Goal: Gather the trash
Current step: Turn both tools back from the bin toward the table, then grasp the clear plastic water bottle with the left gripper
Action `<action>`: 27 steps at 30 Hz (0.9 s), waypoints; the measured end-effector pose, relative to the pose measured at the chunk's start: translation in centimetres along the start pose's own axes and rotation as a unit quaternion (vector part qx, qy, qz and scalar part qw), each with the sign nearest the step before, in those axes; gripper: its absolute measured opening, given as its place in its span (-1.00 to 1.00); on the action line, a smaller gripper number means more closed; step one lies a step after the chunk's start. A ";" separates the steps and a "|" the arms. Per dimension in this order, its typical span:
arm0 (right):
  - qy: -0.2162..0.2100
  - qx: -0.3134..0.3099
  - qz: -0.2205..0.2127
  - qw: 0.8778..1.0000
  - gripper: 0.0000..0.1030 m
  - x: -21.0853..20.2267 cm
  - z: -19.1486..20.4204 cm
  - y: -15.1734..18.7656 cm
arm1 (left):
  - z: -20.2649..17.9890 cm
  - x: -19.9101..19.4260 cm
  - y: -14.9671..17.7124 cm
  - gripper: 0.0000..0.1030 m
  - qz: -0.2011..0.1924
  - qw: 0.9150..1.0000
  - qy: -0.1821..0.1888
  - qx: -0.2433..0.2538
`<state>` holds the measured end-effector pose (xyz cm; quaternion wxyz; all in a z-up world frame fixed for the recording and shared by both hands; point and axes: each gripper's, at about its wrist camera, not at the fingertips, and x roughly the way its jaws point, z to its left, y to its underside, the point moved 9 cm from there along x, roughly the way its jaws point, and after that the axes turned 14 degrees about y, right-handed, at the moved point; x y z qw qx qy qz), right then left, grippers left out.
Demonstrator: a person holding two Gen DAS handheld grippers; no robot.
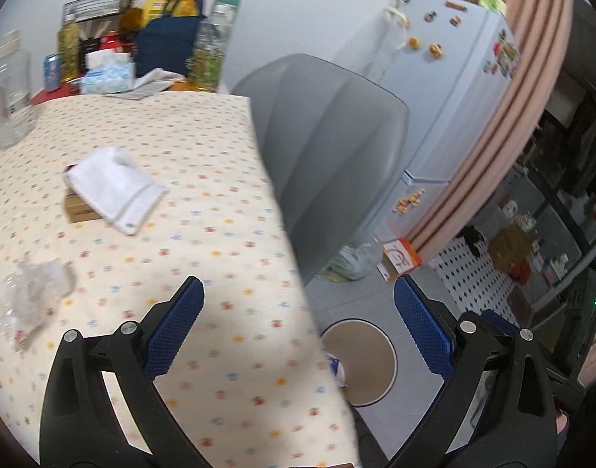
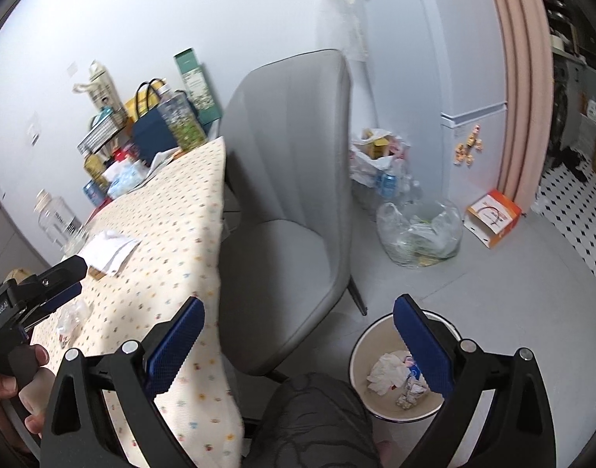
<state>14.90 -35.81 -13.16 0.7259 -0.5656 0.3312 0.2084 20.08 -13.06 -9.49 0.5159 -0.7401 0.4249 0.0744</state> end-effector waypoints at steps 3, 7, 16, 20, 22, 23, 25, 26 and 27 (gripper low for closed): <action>-0.010 -0.012 -0.002 1.000 0.85 -0.3 1.7 0.0 | 2.4 -1.8 -0.1 0.88 -0.015 1.000 -0.019 -0.013; -0.021 -0.026 -0.002 0.999 0.85 -0.4 3.7 0.1 | 5.5 -4.2 -0.4 0.88 -0.036 0.998 -0.054 -0.023; -0.050 -0.059 0.005 0.997 0.85 0.0 8.4 0.5 | 12.7 -9.1 0.8 0.88 -0.053 0.990 -0.113 -0.062; -0.063 -0.074 0.010 0.995 0.85 0.3 10.7 1.0 | 15.1 -10.2 1.8 0.88 -0.042 0.987 -0.144 -0.062; -0.068 -0.081 0.013 0.994 0.85 0.5 11.7 1.3 | 16.2 -10.5 2.4 0.88 -0.034 0.985 -0.156 -0.064; -0.071 -0.084 0.013 0.994 0.85 0.5 12.1 1.4 | 16.6 -10.5 2.6 0.88 -0.030 0.984 -0.162 -0.064; -0.074 -0.090 0.014 0.993 0.85 0.5 12.9 1.7 | 17.2 -10.5 3.1 0.87 -0.023 0.983 -0.171 -0.064; -0.074 -0.092 0.013 0.993 0.85 0.5 13.1 1.7 | 17.5 -10.5 3.2 0.85 -0.021 0.982 -0.176 -0.065; -0.075 -0.093 0.013 0.993 0.85 0.4 13.3 1.8 | 17.9 -10.5 3.4 0.81 -0.018 0.981 -0.180 -0.067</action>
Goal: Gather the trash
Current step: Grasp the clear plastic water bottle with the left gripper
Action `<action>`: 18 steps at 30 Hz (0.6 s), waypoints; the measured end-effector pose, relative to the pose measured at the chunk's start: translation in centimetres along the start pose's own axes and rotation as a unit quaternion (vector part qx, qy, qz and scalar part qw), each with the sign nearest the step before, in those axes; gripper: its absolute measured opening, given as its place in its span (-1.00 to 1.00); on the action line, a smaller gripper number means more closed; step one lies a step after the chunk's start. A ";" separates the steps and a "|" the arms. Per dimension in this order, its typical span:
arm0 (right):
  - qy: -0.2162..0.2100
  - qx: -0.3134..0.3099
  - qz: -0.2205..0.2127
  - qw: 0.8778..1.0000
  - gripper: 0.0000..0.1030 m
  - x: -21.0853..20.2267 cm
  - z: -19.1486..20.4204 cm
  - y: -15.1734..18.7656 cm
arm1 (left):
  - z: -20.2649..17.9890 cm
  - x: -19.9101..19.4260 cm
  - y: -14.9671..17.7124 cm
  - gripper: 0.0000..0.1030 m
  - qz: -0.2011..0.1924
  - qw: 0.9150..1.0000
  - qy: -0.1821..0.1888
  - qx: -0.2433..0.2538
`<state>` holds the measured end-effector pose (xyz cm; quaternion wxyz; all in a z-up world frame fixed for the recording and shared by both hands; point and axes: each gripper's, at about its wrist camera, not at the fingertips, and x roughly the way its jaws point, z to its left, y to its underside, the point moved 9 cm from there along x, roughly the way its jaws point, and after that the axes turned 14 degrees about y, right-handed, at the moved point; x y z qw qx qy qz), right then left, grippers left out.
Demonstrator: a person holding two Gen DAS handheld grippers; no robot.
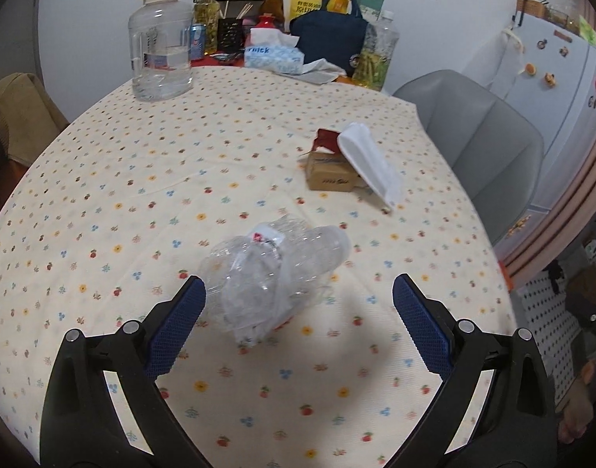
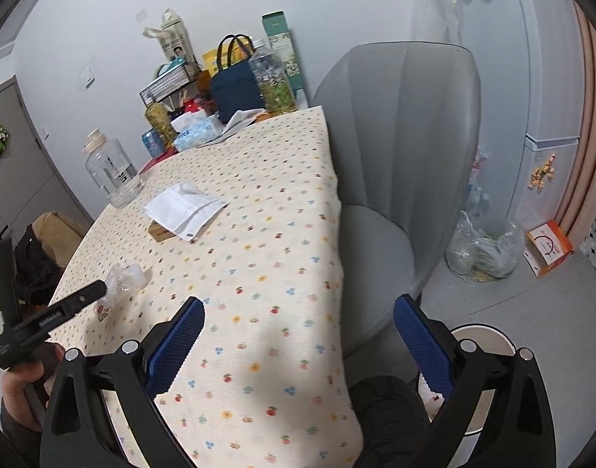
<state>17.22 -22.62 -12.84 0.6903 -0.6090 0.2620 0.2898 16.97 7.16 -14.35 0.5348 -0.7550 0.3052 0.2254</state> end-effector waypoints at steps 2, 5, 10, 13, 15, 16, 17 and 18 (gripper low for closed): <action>0.001 -0.001 0.001 1.000 0.85 0.1 0.2 0.0 | 0.2 0.3 0.2 0.76 0.007 1.000 -0.003 0.002; 0.004 -0.001 0.003 1.000 0.85 0.3 0.1 0.1 | 0.5 1.2 0.6 0.69 0.018 1.000 -0.012 0.009; 0.010 0.003 0.009 1.000 0.85 0.8 -0.3 0.1 | 0.8 2.0 0.5 0.62 0.022 0.999 -0.038 0.028; 0.009 0.001 0.010 1.000 0.85 0.9 0.1 -0.1 | 1.8 2.1 0.4 0.42 0.019 0.997 -0.066 0.029; 0.006 -0.006 0.006 1.000 0.85 0.9 0.7 -0.4 | 2.5 1.8 0.2 0.01 0.012 0.997 -0.075 0.021; 0.005 -0.008 0.004 1.000 0.85 0.9 1.0 -0.6 | 2.8 1.7 0.0 -0.04 0.009 0.997 -0.075 0.018; 0.003 -0.011 0.003 1.000 0.85 0.9 1.4 -0.8 | 3.0 1.5 -0.1 -0.14 0.006 0.997 -0.071 0.013; -0.002 -0.015 0.000 1.000 0.85 1.0 1.9 -1.0 | 3.2 1.1 -0.3 -0.25 -0.001 0.998 -0.065 0.006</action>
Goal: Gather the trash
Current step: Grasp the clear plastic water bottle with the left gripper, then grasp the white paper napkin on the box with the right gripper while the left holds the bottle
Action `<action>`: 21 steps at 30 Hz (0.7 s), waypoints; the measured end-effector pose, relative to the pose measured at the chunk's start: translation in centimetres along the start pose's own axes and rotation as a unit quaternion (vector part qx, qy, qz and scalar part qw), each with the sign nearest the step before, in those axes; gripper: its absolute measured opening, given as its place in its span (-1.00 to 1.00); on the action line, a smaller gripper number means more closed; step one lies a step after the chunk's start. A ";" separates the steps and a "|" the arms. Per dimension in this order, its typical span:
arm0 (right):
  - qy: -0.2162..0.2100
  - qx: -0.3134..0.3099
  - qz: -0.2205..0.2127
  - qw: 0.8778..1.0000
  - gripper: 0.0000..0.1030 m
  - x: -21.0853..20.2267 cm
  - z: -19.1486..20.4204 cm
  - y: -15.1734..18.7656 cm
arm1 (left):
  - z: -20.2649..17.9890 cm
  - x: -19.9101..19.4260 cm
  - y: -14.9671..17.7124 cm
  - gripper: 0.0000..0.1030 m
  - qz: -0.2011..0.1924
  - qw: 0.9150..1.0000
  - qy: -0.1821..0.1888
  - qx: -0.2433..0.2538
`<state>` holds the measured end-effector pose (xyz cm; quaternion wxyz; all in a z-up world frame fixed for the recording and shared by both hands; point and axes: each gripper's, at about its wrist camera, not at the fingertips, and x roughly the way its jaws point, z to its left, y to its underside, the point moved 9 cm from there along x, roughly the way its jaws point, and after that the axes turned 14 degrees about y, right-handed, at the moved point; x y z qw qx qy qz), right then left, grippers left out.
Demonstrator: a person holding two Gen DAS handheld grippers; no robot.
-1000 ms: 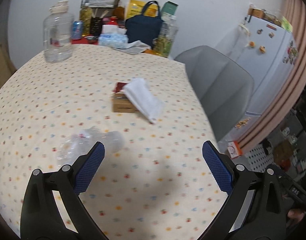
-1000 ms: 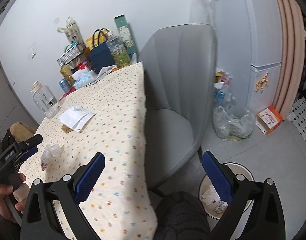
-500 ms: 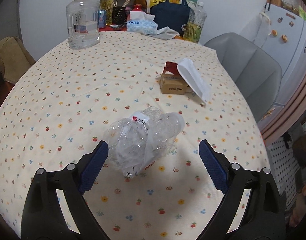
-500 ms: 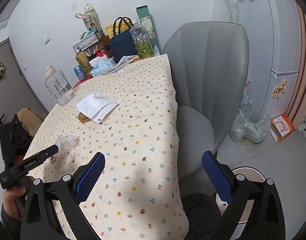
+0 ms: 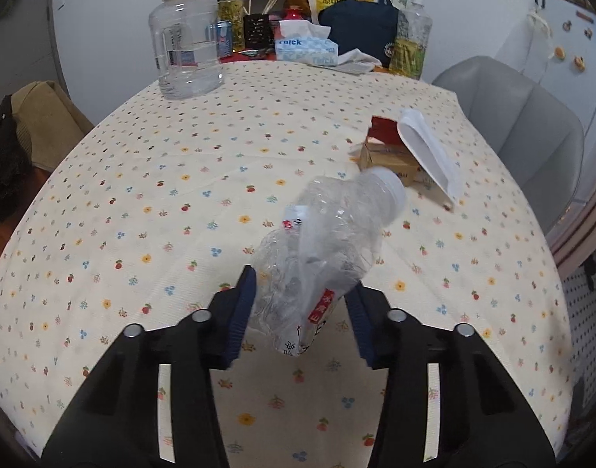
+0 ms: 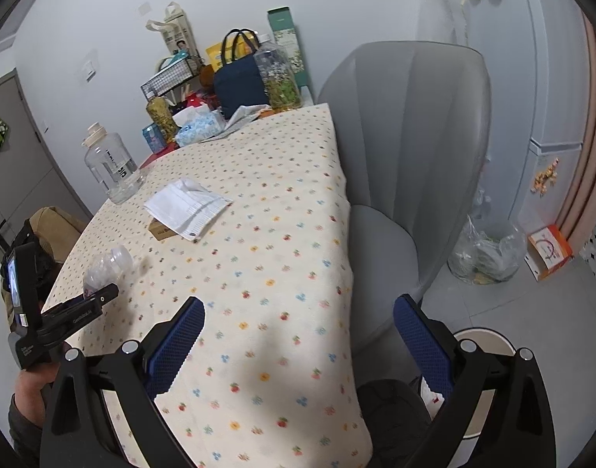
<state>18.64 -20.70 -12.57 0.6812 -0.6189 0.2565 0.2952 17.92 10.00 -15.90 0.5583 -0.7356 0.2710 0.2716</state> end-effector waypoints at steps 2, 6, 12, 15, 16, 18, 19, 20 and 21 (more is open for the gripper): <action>-0.006 -0.008 -0.005 1.000 0.85 0.0 0.9 -0.6 | 0.5 -0.6 -0.4 -0.47 -0.010 1.000 -0.002 -0.008; -0.018 -0.035 -0.012 0.999 0.85 0.4 3.8 -1.5 | 1.8 -1.6 -0.6 -0.51 -0.020 0.999 0.014 -0.039; -0.030 -0.075 -0.009 0.997 0.79 1.4 7.9 -2.1 | 3.3 -3.2 -1.0 -0.51 -0.043 0.997 0.020 -0.058; -0.034 -0.105 -0.012 0.994 0.75 2.0 10.3 -2.5 | 4.4 -4.1 -1.4 -0.51 -0.058 0.996 0.018 -0.070; -0.034 -0.112 -0.013 0.993 0.74 2.2 10.8 -2.7 | 4.9 -4.5 -1.6 -0.51 -0.064 0.995 0.016 -0.074; -0.035 -0.127 -0.014 0.991 0.73 2.7 12.1 -3.0 | 5.7 -4.9 -1.9 -0.51 -0.074 0.994 0.009 -0.081; -0.035 -0.135 -0.014 0.990 0.73 3.0 12.8 -3.1 | 6.0 -5.2 -2.0 -0.51 -0.078 0.993 0.007 -0.084; -0.034 -0.145 -0.015 0.989 0.72 3.4 13.5 -3.3 | 6.4 -5.3 -2.1 -0.51 -0.082 0.993 0.006 -0.089; -0.033 -0.152 -0.015 0.988 0.72 3.7 14.0 -3.4 | 7.0 -5.4 -2.2 -0.51 -0.085 0.992 0.004 -0.096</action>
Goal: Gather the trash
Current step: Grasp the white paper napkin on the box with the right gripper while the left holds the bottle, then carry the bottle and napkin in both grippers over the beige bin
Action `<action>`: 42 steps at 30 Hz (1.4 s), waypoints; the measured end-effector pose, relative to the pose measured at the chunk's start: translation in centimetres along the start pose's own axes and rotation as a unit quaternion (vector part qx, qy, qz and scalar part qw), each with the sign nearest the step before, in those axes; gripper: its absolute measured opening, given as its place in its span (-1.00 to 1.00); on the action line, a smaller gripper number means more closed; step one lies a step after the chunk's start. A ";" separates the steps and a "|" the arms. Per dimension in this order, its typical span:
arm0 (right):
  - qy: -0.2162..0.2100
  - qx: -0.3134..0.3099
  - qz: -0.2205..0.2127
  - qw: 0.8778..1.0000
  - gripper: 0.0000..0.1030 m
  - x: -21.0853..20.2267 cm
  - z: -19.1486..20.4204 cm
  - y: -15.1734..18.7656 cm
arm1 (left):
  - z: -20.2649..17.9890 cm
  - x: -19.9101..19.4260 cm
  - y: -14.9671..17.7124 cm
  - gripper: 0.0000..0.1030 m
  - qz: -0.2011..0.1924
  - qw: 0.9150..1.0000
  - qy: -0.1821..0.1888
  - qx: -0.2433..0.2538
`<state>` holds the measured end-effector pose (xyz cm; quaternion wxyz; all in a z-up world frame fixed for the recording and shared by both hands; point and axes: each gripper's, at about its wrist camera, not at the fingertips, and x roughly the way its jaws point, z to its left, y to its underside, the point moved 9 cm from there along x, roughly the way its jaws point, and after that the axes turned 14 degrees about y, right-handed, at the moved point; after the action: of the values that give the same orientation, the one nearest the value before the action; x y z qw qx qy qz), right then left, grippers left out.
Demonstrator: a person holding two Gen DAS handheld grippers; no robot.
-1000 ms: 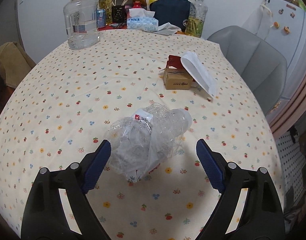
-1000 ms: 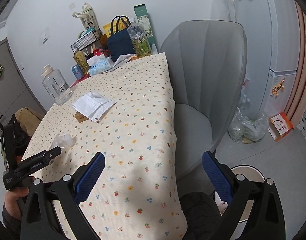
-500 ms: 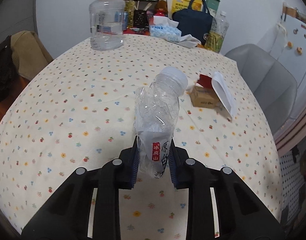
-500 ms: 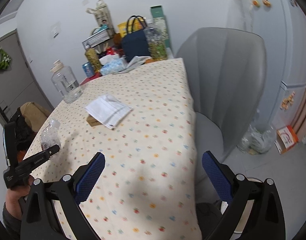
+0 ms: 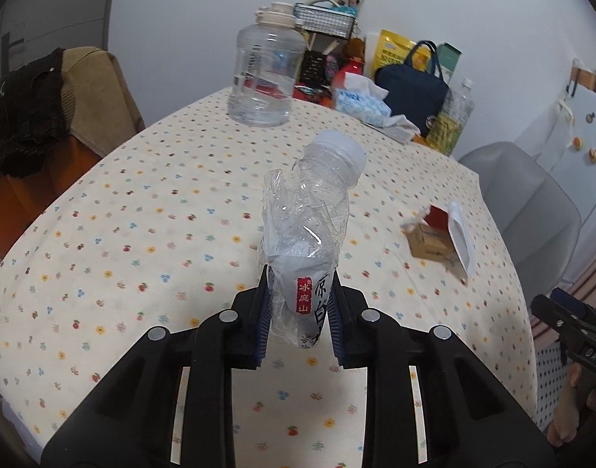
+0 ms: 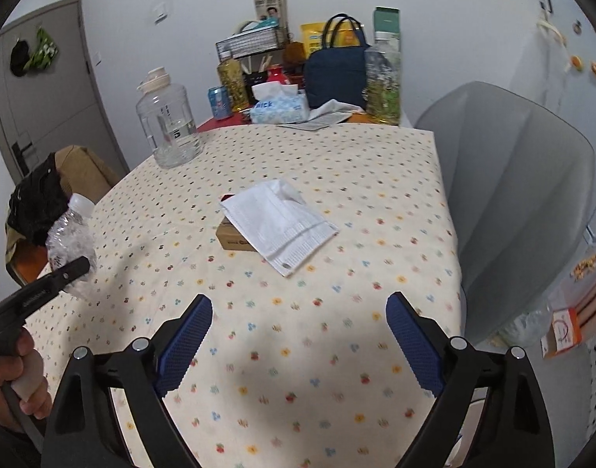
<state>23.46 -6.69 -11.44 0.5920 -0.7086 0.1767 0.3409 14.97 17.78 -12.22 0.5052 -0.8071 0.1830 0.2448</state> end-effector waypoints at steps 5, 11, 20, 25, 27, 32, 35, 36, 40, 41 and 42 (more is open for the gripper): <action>0.007 -0.049 0.015 0.999 0.55 3.3 2.8 -0.9 | 1.6 -0.4 -0.6 -0.51 -0.006 1.000 -0.008 -0.012; 0.022 -0.076 0.021 0.997 0.52 6.1 4.4 -1.7 | 3.0 -0.6 -0.5 -0.51 -0.004 1.000 -0.015 -0.022; 0.020 -0.102 0.051 0.993 -0.94 8.9 5.2 -1.0 | 5.0 0.4 0.2 -0.50 0.007 0.998 -0.017 -0.056; 0.011 -0.115 0.015 0.993 -0.96 6.2 5.5 -1.3 | 4.7 0.1 0.0 -0.50 0.001 0.998 -0.011 -0.055; 0.007 -0.112 0.009 0.994 -0.96 5.2 5.4 -1.4 | 4.4 0.0 -0.1 -0.50 -0.001 0.998 -0.001 -0.059; -0.014 -0.085 0.002 0.996 -0.96 2.8 4.2 -1.3 | 2.5 -0.4 -0.5 -0.50 -0.007 0.998 0.021 -0.051; -0.026 -0.062 0.002 0.998 -0.97 1.4 3.1 -1.1 | 1.1 -0.3 -0.6 -0.50 -0.007 0.998 0.035 -0.045; -0.030 -0.055 0.001 0.998 -0.96 0.9 2.7 -1.0 | 0.5 -0.2 -0.6 -0.50 -0.006 0.998 0.040 -0.041; -0.034 -0.042 -0.005 0.999 -0.97 -0.5 1.5 -0.7 | -1.6 0.0 -0.4 -0.50 -0.002 0.998 0.057 -0.030; -0.035 -0.040 -0.006 0.999 -0.97 -0.7 1.3 -0.7 | -2.1 0.1 -0.4 -0.50 -0.001 0.998 0.060 -0.028; -0.036 -0.036 -0.008 0.999 -0.97 -1.1 1.0 -0.6 | -2.8 0.2 -0.3 -0.50 0.001 0.998 0.065 -0.024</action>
<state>22.80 -5.74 -10.29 0.5750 -0.7178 0.1374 0.3678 15.88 15.38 -11.14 0.4723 -0.8332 0.2103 0.1962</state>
